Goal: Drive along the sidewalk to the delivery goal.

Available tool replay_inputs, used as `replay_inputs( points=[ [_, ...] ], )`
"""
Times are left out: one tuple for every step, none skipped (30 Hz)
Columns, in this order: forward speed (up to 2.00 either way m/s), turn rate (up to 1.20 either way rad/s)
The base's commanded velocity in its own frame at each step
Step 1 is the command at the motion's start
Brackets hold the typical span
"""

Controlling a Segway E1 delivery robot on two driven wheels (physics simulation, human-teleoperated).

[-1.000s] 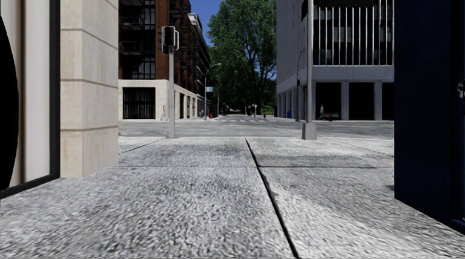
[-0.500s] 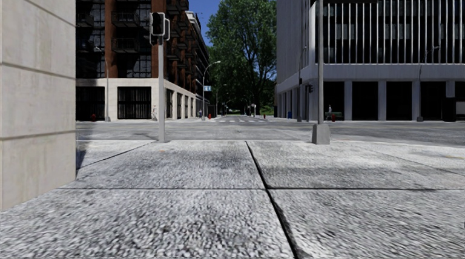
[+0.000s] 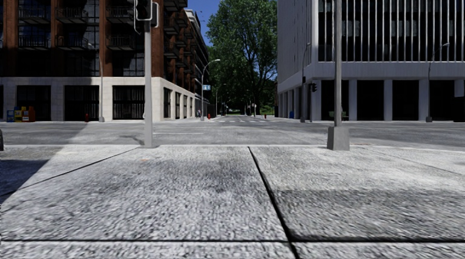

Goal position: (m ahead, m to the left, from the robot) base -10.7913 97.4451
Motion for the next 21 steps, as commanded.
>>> replay_inputs(
  points=[
    [2.00, 0.00],
    [2.00, 0.00],
    [2.00, 0.00],
    [2.00, 0.00],
    [2.00, 0.00],
    [2.00, 0.00],
    [2.00, 0.00],
    [2.00, 0.00],
    [2.00, 0.02],
    [2.00, 0.49],
    [2.00, 0.68],
    [2.00, 0.86],
    [2.00, 1.03],
    [2.00, 1.03],
    [2.00, 1.14],
    [2.00, 1.20],
    [2.00, 1.20],
    [2.00, 1.20],
    [2.00, 1.20],
    [2.00, 1.20],
    [2.00, 1.20]
  ],
)
